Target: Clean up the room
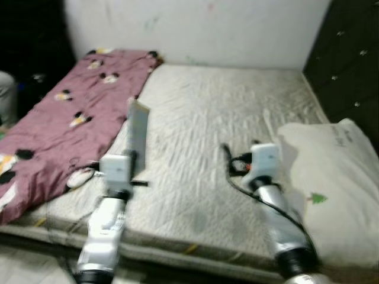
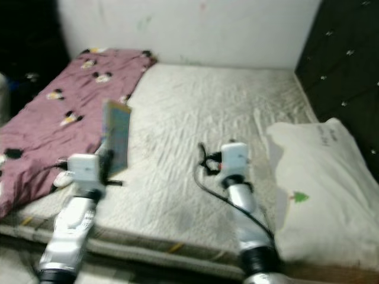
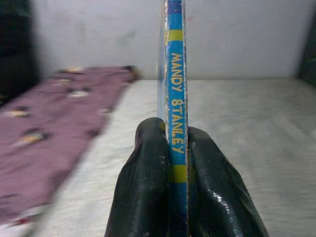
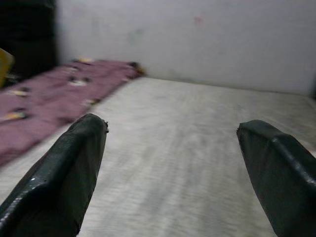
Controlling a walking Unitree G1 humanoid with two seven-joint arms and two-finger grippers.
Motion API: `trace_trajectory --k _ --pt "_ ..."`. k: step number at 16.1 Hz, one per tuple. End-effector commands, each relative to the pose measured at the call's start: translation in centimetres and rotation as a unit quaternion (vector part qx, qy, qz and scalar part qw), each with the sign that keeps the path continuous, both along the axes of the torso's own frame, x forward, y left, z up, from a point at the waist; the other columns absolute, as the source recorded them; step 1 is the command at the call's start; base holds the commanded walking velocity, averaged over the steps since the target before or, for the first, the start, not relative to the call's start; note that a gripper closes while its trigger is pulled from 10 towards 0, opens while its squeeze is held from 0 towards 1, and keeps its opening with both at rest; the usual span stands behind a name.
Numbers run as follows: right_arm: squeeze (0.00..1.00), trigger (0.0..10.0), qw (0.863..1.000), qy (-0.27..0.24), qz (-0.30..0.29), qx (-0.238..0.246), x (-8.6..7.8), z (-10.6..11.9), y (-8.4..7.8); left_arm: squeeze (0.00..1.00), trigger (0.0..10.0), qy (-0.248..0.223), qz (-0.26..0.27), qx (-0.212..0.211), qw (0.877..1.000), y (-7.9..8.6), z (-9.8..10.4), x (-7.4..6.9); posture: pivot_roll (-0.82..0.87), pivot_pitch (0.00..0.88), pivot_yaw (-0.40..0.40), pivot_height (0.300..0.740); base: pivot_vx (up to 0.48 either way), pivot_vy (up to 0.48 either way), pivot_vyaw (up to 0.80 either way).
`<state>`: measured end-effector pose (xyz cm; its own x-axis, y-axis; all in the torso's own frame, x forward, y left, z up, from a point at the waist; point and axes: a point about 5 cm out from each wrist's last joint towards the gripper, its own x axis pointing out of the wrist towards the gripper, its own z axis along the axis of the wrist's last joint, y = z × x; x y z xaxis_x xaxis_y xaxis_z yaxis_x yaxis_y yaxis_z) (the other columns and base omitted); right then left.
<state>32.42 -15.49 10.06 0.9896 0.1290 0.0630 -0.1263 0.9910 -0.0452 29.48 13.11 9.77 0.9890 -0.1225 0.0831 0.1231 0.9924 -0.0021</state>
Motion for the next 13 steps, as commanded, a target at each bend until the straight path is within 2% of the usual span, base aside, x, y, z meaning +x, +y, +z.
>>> trace_trajectory --k 1,4,7,11,13 --pt "0.00 10.0 1.000 -0.013 0.011 0.009 0.31 0.66 1.18 0.00 10.0 -0.029 0.011 0.008 0.999 1.02 1.17 0.30 0.00 0.000 0.050 0.740 0.341 0.000 0.00" --pt "0.00 10.0 1.000 -0.011 0.010 0.006 0.19 0.47 1.13 0.00 10.0 -0.015 0.039 0.016 0.999 1.09 0.85 0.47 0.00 0.000 0.048 0.740 0.000 0.000 0.00" --pt "0.00 10.0 1.000 -0.005 0.010 0.004 0.19 0.30 1.12 0.00 10.0 -0.017 0.035 0.015 0.999 0.96 0.87 0.45 0.00 0.000 0.047 0.740 0.000 0.000 0.00" --pt "0.00 10.0 1.000 -0.005 0.010 0.007 0.18 0.26 1.14 0.00 10.0 -0.022 0.026 0.020 0.999 0.75 1.01 0.40 0.00 0.000 0.044 0.740 0.000 0.000 -0.75" --pt "0.00 10.0 1.000 -0.006 0.012 0.005 0.09 0.23 1.16 0.00 10.0 -0.023 0.026 0.020 0.999 0.67 1.00 0.31 0.00 0.000 0.043 0.740 0.000 0.000 0.00"
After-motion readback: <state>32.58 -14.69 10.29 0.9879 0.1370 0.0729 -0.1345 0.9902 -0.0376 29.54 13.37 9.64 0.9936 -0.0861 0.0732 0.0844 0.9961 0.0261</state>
